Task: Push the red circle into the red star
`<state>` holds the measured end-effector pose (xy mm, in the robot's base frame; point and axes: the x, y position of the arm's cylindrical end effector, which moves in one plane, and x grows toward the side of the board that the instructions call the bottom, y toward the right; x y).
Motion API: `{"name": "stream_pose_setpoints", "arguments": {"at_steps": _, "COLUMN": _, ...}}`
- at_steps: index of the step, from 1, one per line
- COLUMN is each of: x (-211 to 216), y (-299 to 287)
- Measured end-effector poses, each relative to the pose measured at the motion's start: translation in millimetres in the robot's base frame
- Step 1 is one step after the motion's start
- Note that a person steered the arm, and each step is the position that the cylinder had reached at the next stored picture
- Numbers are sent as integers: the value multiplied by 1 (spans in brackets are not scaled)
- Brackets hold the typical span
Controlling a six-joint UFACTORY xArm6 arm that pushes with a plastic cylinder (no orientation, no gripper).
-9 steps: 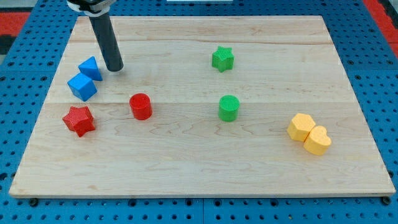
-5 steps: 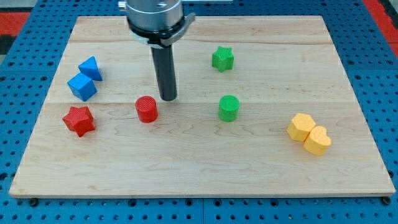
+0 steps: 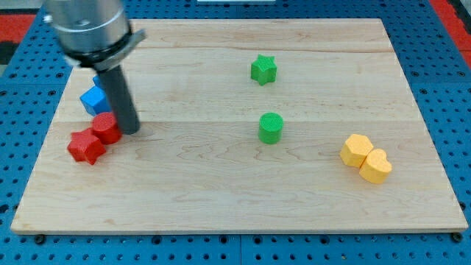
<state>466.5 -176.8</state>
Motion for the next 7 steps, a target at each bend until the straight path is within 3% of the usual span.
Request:
{"name": "stream_pose_setpoints", "arguments": {"at_steps": 2, "x": 25, "y": 7}}
{"name": "stream_pose_setpoints", "arguments": {"at_steps": 4, "x": -30, "y": 19}}
{"name": "stream_pose_setpoints", "arguments": {"at_steps": 7, "x": -17, "y": -45}}
